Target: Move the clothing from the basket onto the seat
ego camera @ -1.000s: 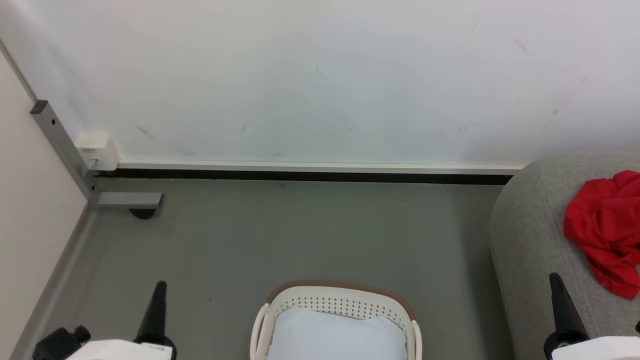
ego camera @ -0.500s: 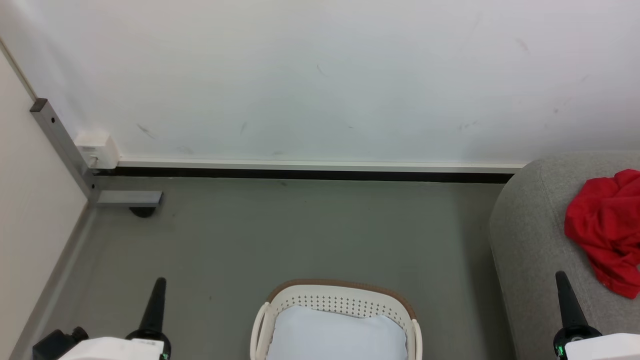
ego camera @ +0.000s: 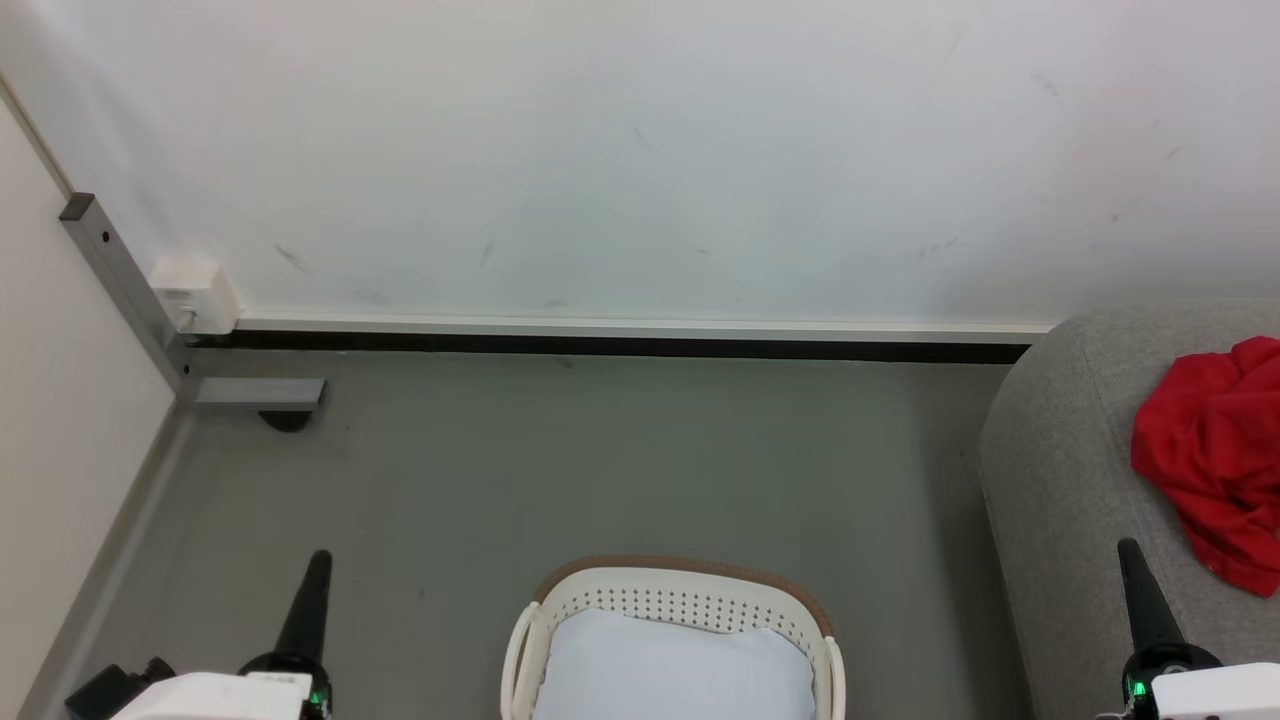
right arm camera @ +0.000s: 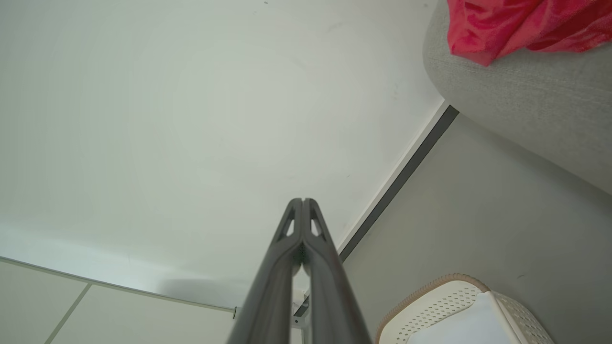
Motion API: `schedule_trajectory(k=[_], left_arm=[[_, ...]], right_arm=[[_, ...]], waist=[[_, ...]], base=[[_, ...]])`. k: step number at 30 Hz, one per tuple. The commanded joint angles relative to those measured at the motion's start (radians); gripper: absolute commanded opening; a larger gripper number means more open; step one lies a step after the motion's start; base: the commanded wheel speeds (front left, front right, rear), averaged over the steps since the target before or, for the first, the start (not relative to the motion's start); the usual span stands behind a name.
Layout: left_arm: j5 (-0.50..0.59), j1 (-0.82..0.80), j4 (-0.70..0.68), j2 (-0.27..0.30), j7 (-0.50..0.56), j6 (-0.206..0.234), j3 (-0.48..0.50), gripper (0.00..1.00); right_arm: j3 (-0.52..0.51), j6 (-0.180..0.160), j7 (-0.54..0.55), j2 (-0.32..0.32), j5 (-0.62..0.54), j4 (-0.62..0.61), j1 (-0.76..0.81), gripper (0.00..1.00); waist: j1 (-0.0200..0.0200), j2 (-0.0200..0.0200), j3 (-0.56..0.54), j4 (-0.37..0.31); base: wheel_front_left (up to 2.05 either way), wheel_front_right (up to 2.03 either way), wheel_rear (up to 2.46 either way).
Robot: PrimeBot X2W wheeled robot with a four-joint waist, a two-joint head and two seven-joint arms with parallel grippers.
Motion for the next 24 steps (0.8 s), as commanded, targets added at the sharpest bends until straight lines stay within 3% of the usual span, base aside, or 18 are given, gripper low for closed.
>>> schedule_trajectory(k=[1,24], left_arm=[[-0.019,-0.017,-0.003,0.002,0.004,-0.008,0.008,0.0],[-0.177,-0.03,0.018,-0.022,0.053,-0.029,0.043,0.0]], right_arm=[[-0.008,-0.001,0.004,-0.004,0.024,0.0,-0.018,0.0],[-0.044,-0.002,0.05,0.008,0.185,0.009,-0.025,0.0]], waist=[[0.0,-0.0001,0.0,0.0],[0.0,-0.0001,0.008,0.002]], base=[[0.0,0.0,0.0],[0.0,0.0,0.0]])
